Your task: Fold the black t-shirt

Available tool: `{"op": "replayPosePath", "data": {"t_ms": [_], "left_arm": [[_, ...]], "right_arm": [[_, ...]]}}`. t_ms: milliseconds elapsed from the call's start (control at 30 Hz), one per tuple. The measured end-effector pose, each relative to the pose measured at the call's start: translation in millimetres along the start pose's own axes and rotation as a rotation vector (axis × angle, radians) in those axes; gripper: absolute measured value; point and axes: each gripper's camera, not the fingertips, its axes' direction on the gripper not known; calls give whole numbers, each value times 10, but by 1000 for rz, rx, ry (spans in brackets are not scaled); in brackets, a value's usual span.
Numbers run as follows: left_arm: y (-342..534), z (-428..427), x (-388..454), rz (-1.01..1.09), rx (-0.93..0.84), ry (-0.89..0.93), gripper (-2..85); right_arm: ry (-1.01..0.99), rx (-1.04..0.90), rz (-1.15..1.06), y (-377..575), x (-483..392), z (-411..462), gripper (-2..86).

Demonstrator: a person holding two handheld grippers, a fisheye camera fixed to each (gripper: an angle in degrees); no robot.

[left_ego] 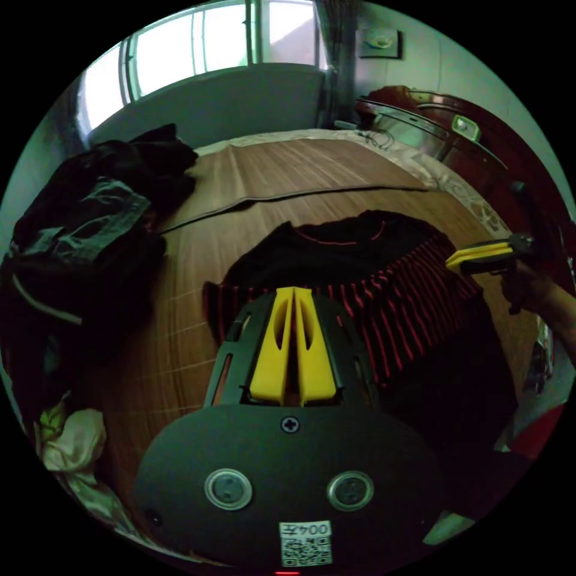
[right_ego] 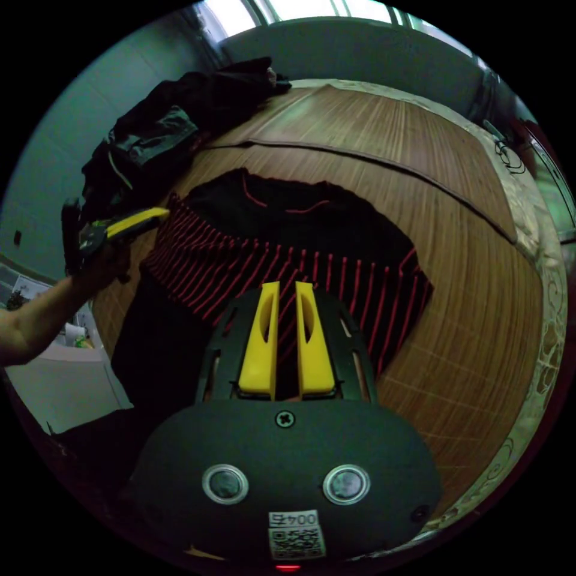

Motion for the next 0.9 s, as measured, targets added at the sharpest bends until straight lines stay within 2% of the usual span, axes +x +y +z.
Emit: {"op": "replayPosePath", "data": {"t_ms": [133,300,433,533,700,900], "left_arm": [[-89,310,102,95,-84,-68,6],[-121,384,-71,29,-89,-56,7],[-128,193,-239,-96,-42,36,6],[-93,68,-330,-87,-7,21,6],[20,342,-520,-92,-167,-68,6],[167,-113,-713,-145,-66,-37,7]], "right_arm": [[84,-51,28,135,-32,191,61],[162,-17,-94,360,-181,246,53],[144,-33,-66,352,-182,130,52],[137,48,-5,359,-131,-74,51],[116,-70,38,339,-15,206,49],[108,-11,53,544,-155,-136,41]]}}
